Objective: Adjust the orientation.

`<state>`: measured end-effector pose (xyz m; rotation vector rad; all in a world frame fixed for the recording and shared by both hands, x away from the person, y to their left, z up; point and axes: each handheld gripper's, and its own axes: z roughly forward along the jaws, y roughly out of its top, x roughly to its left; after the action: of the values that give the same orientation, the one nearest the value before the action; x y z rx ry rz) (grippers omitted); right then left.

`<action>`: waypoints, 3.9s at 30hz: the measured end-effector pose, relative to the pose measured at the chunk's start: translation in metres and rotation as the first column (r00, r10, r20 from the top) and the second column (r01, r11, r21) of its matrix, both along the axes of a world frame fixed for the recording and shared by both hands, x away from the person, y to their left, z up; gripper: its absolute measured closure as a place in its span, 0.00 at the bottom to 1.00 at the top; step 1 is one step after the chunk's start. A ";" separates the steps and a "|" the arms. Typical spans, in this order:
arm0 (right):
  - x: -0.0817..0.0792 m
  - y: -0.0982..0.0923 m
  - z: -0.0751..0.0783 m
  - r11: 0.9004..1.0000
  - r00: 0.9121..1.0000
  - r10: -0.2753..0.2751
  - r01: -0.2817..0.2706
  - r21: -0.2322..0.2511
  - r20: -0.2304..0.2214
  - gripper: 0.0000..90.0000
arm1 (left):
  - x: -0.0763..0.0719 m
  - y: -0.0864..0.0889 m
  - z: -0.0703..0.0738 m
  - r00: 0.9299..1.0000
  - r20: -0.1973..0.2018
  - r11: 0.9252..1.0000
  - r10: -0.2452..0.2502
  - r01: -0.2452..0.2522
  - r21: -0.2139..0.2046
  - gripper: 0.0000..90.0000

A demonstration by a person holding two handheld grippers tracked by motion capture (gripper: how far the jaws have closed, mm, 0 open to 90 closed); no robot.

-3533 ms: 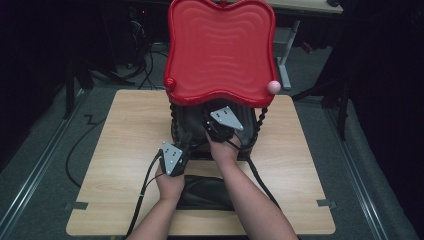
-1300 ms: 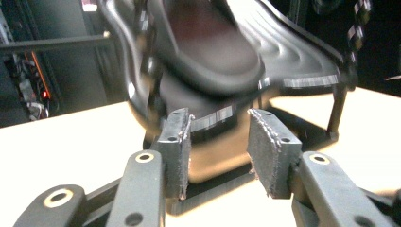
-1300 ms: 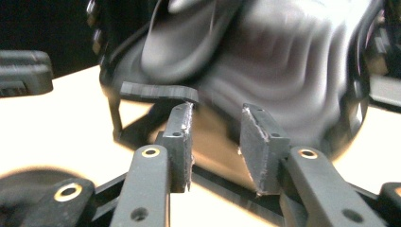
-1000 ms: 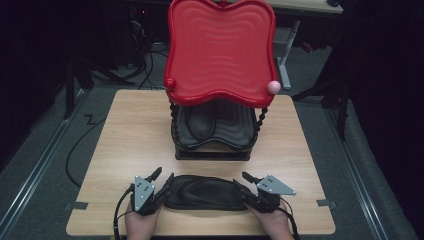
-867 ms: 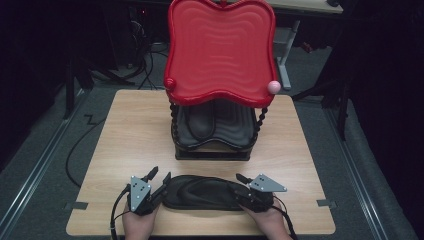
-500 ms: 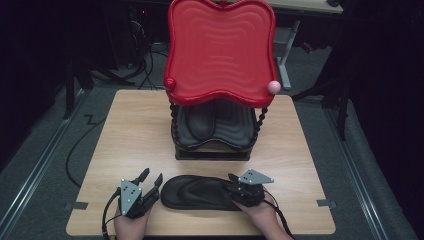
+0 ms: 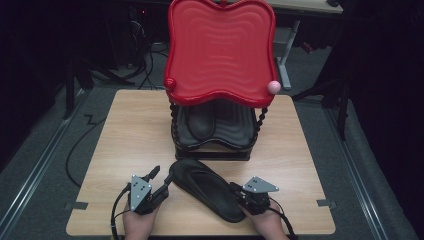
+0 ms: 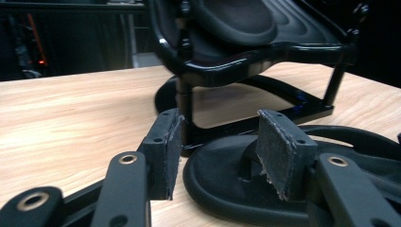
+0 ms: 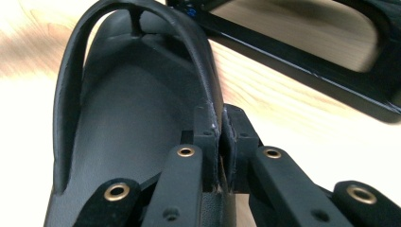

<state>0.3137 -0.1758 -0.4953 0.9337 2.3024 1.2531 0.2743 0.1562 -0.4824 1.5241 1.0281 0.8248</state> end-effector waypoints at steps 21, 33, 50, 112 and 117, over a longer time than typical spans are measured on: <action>-0.026 -0.022 -0.010 0.998 0.999 -0.030 0.028 -0.058 -0.034 1.00 | 0.011 -0.023 -0.001 0.997 -0.024 0.998 -0.067 0.067 -0.011 0.58; -0.039 0.035 -0.014 0.979 0.978 0.200 -0.202 -0.037 -0.052 1.00 | -0.003 -0.012 -0.008 0.999 -0.046 1.000 -0.026 0.027 0.017 0.56; -0.016 0.066 0.002 0.985 0.990 0.141 -0.141 0.100 0.008 0.61 | -0.026 -0.036 -0.023 0.977 -0.208 0.992 -0.043 0.067 0.106 0.36; -0.035 -0.019 0.064 0.975 0.969 -0.116 0.070 0.209 0.220 0.75 | 0.016 -0.115 0.053 0.942 0.096 0.947 -0.320 0.314 0.072 0.53; -0.007 -0.021 0.069 0.964 0.961 -0.162 0.106 0.245 0.224 0.76 | 0.047 -0.121 0.059 0.947 0.110 0.953 -0.302 0.297 0.063 0.55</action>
<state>0.3065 -0.1967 -0.4267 0.9367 1.9031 1.5069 0.3217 0.0351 -0.4230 1.6014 0.6722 0.7171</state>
